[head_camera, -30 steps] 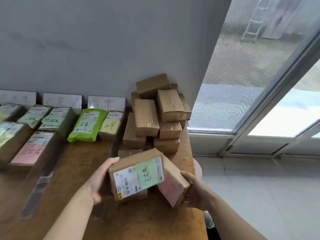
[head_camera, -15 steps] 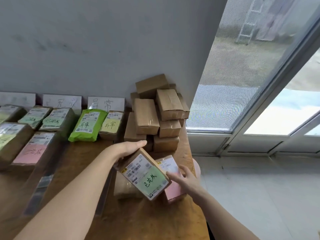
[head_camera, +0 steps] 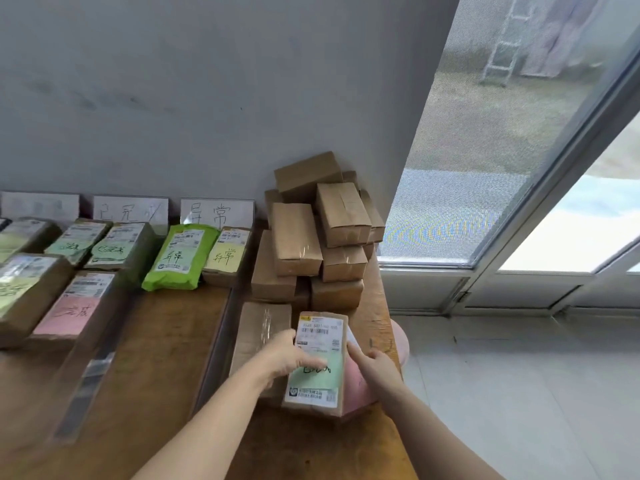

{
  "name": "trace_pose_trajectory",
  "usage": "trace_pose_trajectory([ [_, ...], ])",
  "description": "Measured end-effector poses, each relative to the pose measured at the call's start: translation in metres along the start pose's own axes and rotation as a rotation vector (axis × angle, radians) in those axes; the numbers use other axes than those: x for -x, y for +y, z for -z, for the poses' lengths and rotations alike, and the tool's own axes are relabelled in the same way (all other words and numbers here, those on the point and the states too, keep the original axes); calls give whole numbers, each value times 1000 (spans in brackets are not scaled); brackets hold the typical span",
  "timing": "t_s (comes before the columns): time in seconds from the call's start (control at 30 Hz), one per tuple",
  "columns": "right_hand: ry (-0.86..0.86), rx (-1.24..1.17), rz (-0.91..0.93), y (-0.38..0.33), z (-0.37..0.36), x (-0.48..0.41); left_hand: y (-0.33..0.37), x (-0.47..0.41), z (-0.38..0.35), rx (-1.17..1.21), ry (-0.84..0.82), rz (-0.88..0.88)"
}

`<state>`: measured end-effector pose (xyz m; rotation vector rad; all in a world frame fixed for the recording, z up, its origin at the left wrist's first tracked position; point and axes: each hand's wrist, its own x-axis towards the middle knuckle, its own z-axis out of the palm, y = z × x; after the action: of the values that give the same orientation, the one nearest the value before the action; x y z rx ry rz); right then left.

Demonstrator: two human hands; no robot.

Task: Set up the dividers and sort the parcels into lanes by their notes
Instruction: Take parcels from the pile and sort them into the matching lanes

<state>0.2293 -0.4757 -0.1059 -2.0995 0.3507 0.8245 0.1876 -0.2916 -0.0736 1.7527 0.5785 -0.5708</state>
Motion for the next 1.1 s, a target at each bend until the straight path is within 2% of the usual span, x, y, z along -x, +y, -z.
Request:
trace_pose_trajectory([
  [0.13,-148,-371,-156,-12,4,10,1,3,-12,105,22,-54],
  [0.3,-175,-363,-168,-14,4,12,5,6,-17,173,65,-81],
  [0.4,-213,-372,-179,-10,5,12,4,8,-22,216,56,-32],
  [0.47,-197,-364,-155,-7,10,9,0,8,-23,333,40,7],
  [0.57,-229,-370,-88,-5,19,4,-1,11,-19,530,49,4],
  [0.73,-350,-608,155,-9,24,15,7,30,2,791,13,-64],
  [0.9,-267,-754,341,-28,15,48,6,58,33,1051,-49,-153],
  [1.1,-193,-728,456,-60,-26,80,-11,102,76,1111,94,-248],
])
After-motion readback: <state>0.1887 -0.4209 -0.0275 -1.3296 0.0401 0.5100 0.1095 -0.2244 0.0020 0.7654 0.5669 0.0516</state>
